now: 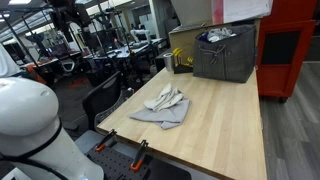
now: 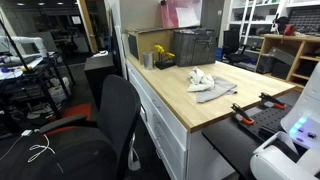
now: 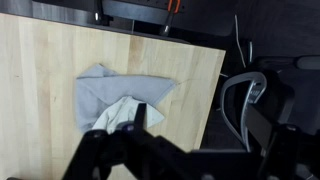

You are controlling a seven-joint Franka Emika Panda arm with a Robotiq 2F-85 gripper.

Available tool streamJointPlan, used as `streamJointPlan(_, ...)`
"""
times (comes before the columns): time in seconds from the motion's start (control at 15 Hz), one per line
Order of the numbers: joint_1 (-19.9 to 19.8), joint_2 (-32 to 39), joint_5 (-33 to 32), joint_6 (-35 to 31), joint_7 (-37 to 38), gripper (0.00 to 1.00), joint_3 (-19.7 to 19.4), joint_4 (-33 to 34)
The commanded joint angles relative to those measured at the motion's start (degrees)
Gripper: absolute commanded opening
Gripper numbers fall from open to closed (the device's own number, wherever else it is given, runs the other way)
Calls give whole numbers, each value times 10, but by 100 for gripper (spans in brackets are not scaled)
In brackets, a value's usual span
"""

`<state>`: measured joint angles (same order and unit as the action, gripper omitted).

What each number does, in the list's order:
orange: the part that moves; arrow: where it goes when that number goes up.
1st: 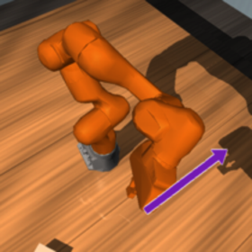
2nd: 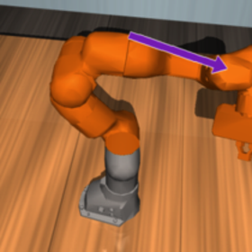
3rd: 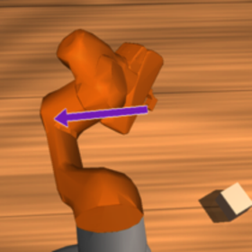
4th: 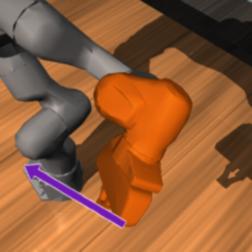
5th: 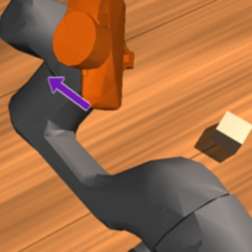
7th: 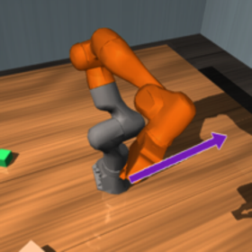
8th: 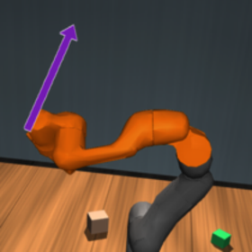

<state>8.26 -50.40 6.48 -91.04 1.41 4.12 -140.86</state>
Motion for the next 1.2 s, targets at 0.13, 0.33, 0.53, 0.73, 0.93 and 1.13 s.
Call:
streamJointPlan(0.13,-9,0,4,2,-5,100,5,2)
streamJointPlan(0.33,-9,0,4,2,-5,100,5,2)
streamJointPlan(0.53,-12,33,-6,-4,-11,100,7,21)
streamJointPlan(0.73,-26,79,-6,-30,13,100,12,43)
streamJointPlan(0.93,-33,132,-2,-73,32,100,18,64)
streamJointPlan(1.13,-45,203,-8,-121,58,100,24,94)
